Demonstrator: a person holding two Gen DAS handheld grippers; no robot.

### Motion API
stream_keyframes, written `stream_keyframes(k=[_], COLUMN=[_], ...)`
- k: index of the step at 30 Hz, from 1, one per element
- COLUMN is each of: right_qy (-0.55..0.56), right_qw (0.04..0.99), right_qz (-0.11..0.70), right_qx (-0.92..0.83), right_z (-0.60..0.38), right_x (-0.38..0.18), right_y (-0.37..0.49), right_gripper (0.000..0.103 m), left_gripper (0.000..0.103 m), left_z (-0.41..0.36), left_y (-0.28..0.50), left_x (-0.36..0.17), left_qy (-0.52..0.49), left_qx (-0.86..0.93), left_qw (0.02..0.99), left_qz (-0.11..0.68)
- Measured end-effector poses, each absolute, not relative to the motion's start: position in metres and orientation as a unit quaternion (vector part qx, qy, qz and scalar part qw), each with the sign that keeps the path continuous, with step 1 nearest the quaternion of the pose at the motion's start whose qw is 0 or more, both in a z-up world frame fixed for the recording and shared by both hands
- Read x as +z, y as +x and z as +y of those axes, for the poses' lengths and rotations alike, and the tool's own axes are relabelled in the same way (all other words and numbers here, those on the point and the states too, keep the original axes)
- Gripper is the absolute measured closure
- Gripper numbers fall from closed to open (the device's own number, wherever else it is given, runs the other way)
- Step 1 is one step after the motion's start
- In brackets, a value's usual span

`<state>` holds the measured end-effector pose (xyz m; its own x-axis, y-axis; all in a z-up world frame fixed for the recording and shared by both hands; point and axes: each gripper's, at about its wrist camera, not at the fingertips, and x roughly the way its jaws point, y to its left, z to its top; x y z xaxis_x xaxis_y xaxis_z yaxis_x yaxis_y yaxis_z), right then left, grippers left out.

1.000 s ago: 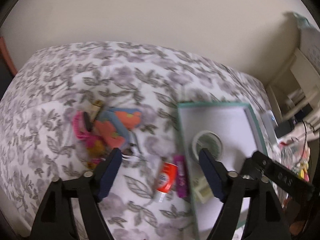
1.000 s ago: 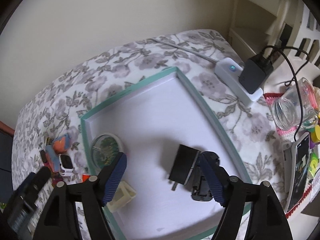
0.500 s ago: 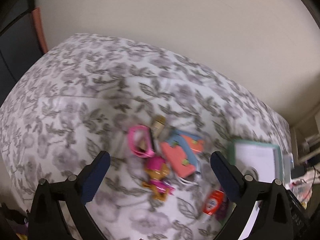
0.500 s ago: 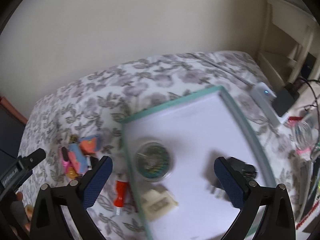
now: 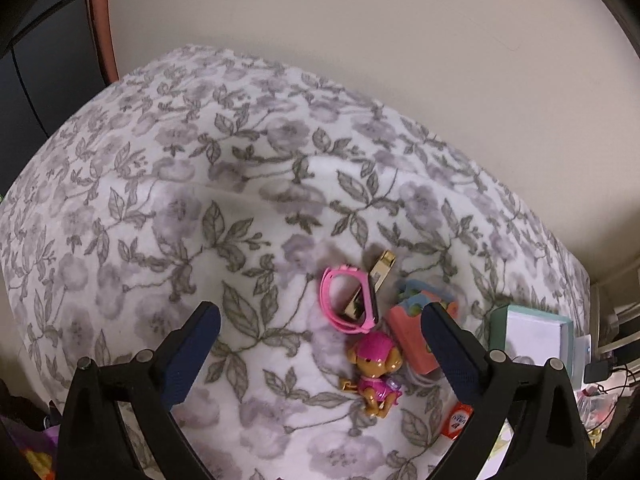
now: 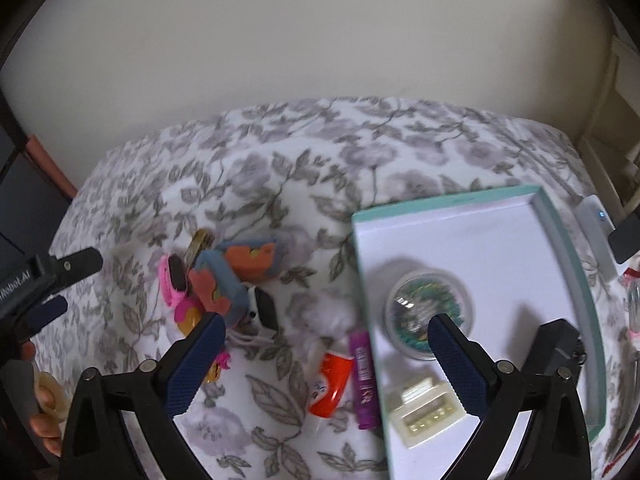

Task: Organize rigid objects
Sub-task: 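Move both tools back over the remaining pile, then grasp the orange-red bottle with the right tool while the left tool grasps the pink-hat dog toy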

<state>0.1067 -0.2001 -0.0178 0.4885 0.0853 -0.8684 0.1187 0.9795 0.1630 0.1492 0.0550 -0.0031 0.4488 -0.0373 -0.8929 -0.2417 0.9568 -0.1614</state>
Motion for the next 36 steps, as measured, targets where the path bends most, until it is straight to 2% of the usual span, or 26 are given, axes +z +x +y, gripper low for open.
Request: stream_keyframes(k=[1, 3, 5, 10, 12, 15, 21, 26, 30, 32, 36], right_qy=[0.101, 0.103, 0.102, 0.111, 0.106, 0.104, 0.096, 0.093, 0.091, 0.082, 0.064], right_qw=[0.853, 0.845, 0.841, 0.830, 0.826, 0.816, 0.802, 0.791, 0.779, 0.781, 0.783], right_qz=[0.512, 0.525, 0.531, 0.546, 0.554, 0.568, 0.589, 0.605, 0.620, 0.619, 0.619], right_qx=[-0.006, 0.001, 0.002, 0.013, 0.013, 0.015, 0.010, 0.008, 0.012, 0.012, 0.009], right_z=[-0.198, -0.195, -0.194, -0.193, -0.191, -0.189, -0.188, -0.186, -0.182, -0.180, -0.175], right_x=[-0.021, -0.028, -0.032, -0.039, -0.043, -0.050, -0.064, -0.075, -0.088, -0.089, -0.090], right_y=[0.107, 0.107, 0.106, 0.104, 0.104, 0.103, 0.102, 0.101, 0.101, 0.100, 0.099], right_gripper=[0.004, 0.015, 0.016, 0.028, 0.037, 0.046, 0.057, 0.065, 0.070, 0.070, 0.070], left_gripper=[0.003, 0.003, 0.003, 0.003, 0.003, 0.003, 0.009, 0.028, 0.030, 0.034, 0.035], left_z=[0.054, 0.052, 0.047, 0.034, 0.028, 0.023, 0.014, 0.006, -0.002, -0.005, -0.012], left_y=[0.150, 0.150, 0.151, 0.150, 0.150, 0.151, 0.151, 0.152, 0.152, 0.152, 0.152], left_x=[-0.006, -0.013, -0.020, -0.034, -0.041, -0.050, -0.063, -0.077, -0.085, -0.086, -0.090], left_qy=[-0.130, -0.120, -0.111, -0.092, -0.085, -0.085, -0.084, -0.079, -0.077, -0.078, -0.078], left_qx=[0.061, 0.060, 0.054, 0.040, 0.037, 0.030, 0.014, 0.004, -0.009, -0.016, -0.023], left_qw=[0.836, 0.826, 0.818, 0.803, 0.796, 0.785, 0.772, 0.760, 0.757, 0.758, 0.759], left_qz=[0.530, 0.547, 0.562, 0.587, 0.598, 0.613, 0.629, 0.645, 0.649, 0.647, 0.646])
